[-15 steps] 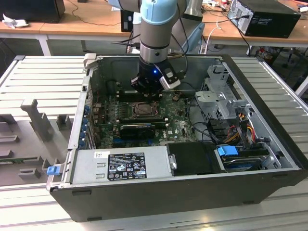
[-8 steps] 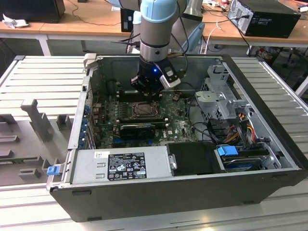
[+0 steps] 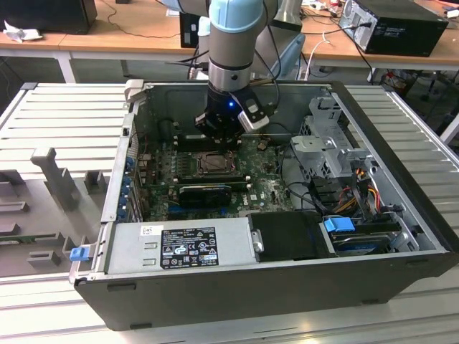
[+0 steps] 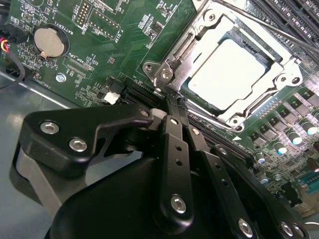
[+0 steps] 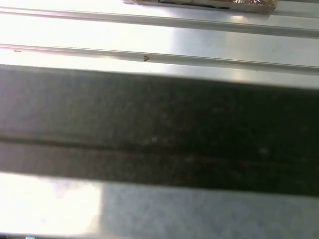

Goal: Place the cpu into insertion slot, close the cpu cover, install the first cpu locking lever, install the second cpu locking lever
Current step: 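Install the first cpu locking lever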

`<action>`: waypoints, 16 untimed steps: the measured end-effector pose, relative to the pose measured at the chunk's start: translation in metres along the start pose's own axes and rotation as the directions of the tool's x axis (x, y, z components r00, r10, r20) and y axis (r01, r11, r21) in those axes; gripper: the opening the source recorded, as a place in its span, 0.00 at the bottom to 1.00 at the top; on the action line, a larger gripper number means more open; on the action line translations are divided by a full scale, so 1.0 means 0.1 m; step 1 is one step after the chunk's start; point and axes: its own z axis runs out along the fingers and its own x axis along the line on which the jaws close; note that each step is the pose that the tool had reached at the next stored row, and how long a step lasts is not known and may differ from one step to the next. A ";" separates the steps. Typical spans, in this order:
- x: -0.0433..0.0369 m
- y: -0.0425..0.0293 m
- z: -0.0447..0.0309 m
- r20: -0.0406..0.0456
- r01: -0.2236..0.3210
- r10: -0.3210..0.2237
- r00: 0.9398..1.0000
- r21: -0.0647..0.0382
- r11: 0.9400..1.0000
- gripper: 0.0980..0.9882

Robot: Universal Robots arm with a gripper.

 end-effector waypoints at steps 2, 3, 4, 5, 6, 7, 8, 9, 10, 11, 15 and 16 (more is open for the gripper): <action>0.000 0.000 0.001 0.000 0.000 0.000 1.000 0.002 1.000 0.01; 0.000 0.000 0.000 0.000 0.000 0.000 1.000 0.003 1.000 0.01; 0.000 0.000 -0.004 0.000 0.000 0.000 1.000 0.003 1.000 0.01; 0.000 0.000 -0.003 0.000 0.000 0.000 1.000 0.002 1.000 0.01; 0.000 0.000 -0.003 0.000 0.000 0.000 1.000 0.002 1.000 0.01; 0.000 0.000 -0.004 0.000 0.000 0.000 1.000 0.003 1.000 0.01; 0.000 0.000 -0.003 0.000 0.000 0.000 1.000 0.005 1.000 0.01; 0.001 0.000 -0.002 -0.001 0.000 0.000 1.000 0.010 1.000 0.01; 0.001 -0.001 0.000 -0.001 0.000 0.000 1.000 0.016 1.000 0.01; 0.000 0.000 0.007 -0.002 0.000 0.000 1.000 0.023 1.000 0.01; 0.000 0.005 0.028 -0.003 0.000 0.000 1.000 0.036 0.999 0.01; 0.000 0.008 0.030 -0.003 0.000 0.000 1.000 0.036 0.999 0.01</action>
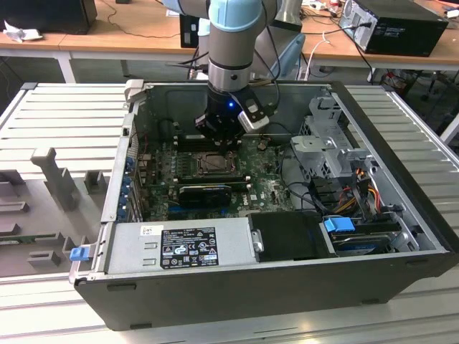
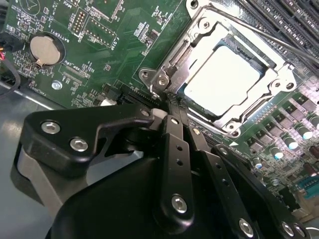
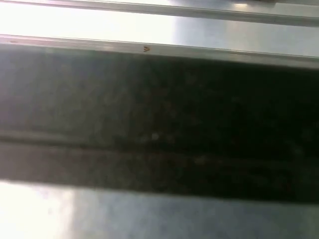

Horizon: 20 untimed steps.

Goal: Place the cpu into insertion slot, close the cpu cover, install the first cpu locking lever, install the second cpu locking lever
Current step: 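Install the first cpu locking lever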

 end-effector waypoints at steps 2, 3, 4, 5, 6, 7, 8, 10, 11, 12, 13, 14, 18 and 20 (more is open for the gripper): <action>0.000 0.002 0.002 0.001 0.000 0.000 1.000 -0.011 1.000 0.01; -0.001 0.006 0.002 0.002 0.000 0.000 1.000 -0.023 1.000 0.01; -0.002 0.010 -0.026 0.003 0.000 0.000 1.000 -0.024 1.000 0.01; -0.001 0.011 -0.075 0.002 0.000 0.000 1.000 -0.023 1.000 0.01; -0.001 0.013 -0.110 0.002 0.000 0.000 1.000 -0.023 1.000 0.01; -0.001 0.013 -0.109 0.002 0.000 0.000 1.000 -0.023 1.000 0.01; -0.001 0.013 -0.110 0.002 0.000 0.000 1.000 -0.023 1.000 0.01; -0.001 0.009 -0.111 0.002 0.000 0.000 1.000 -0.023 1.000 0.01; 0.000 0.002 -0.111 0.002 0.000 0.000 1.000 -0.023 1.000 0.01; 0.000 -0.005 -0.111 0.002 0.000 0.000 1.000 -0.023 1.000 0.01; 0.001 -0.013 -0.111 0.002 0.000 0.000 1.000 -0.023 1.000 0.01; 0.002 -0.030 -0.112 0.002 0.000 0.000 1.000 -0.023 1.000 0.01; 0.005 -0.073 -0.114 0.002 0.000 0.000 1.000 -0.023 1.000 0.01; 0.006 -0.086 -0.115 0.002 0.000 0.000 1.000 -0.023 1.000 0.01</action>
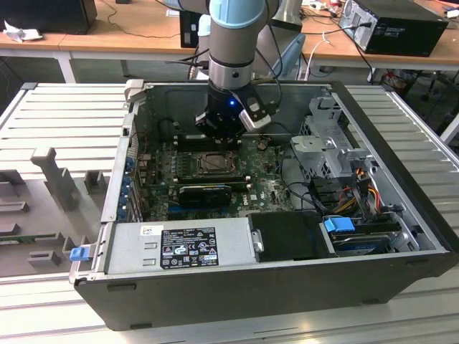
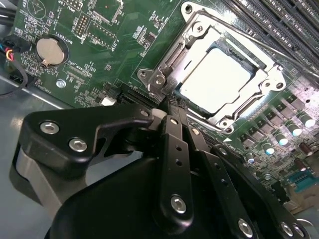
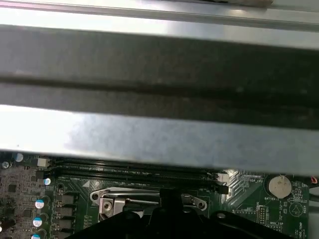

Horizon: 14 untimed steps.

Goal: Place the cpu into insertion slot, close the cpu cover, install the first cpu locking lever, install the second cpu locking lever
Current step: 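Install the first cpu locking lever, then install the second cpu locking lever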

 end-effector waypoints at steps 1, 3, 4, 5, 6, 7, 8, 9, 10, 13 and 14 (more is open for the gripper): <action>0.001 -0.006 0.000 0.000 0.000 0.000 1.000 0.000 1.000 0.01; 0.001 -0.016 -0.001 0.000 0.000 0.000 1.000 0.000 1.000 0.01; 0.002 -0.024 -0.002 0.000 0.000 0.000 1.000 0.000 1.000 0.01; 0.002 -0.030 -0.002 0.000 0.000 0.000 1.000 0.000 1.000 0.01; 0.002 -0.036 -0.003 0.000 0.000 0.000 1.000 0.000 1.000 0.01; 0.003 -0.053 -0.004 0.000 0.000 0.000 1.000 0.000 1.000 0.01; 0.005 -0.069 -0.005 0.000 0.000 0.000 1.000 0.000 1.000 0.01; 0.005 -0.074 -0.018 0.000 0.000 0.000 1.000 0.000 1.000 0.01; 0.006 -0.074 -0.036 0.000 0.000 0.000 1.000 0.000 1.000 0.01; 0.005 -0.072 -0.096 0.000 0.000 0.000 1.000 0.000 1.000 0.01; 0.005 -0.071 -0.112 0.000 0.000 0.000 1.000 0.000 1.000 0.01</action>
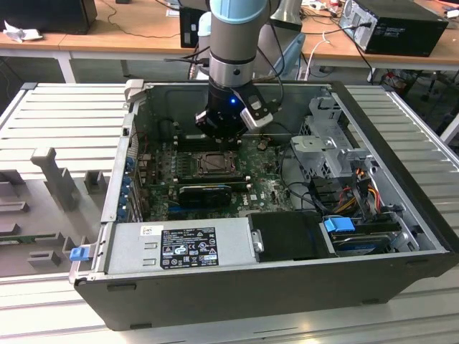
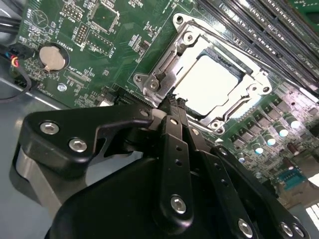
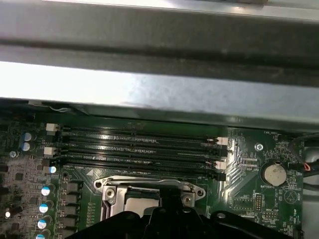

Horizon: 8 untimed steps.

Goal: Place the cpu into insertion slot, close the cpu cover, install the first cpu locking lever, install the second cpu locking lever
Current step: 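Install the second cpu locking lever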

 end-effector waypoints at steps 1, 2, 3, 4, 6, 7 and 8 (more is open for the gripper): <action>0.000 -0.001 -0.005 0.000 0.000 0.000 1.000 0.000 1.000 0.01; 0.001 -0.015 -0.007 0.000 0.000 0.000 1.000 0.000 1.000 0.01; 0.002 -0.038 -0.008 0.000 0.000 0.000 1.000 0.000 1.000 0.01; 0.005 -0.067 -0.011 0.000 0.000 0.000 1.000 0.000 1.000 0.01; 0.009 -0.122 -0.015 0.000 0.000 0.000 1.000 0.000 1.000 0.01; 0.009 -0.131 -0.016 0.000 0.000 0.000 1.000 0.000 1.000 0.01; 0.010 -0.137 -0.016 0.000 0.000 0.000 1.000 0.000 1.000 0.01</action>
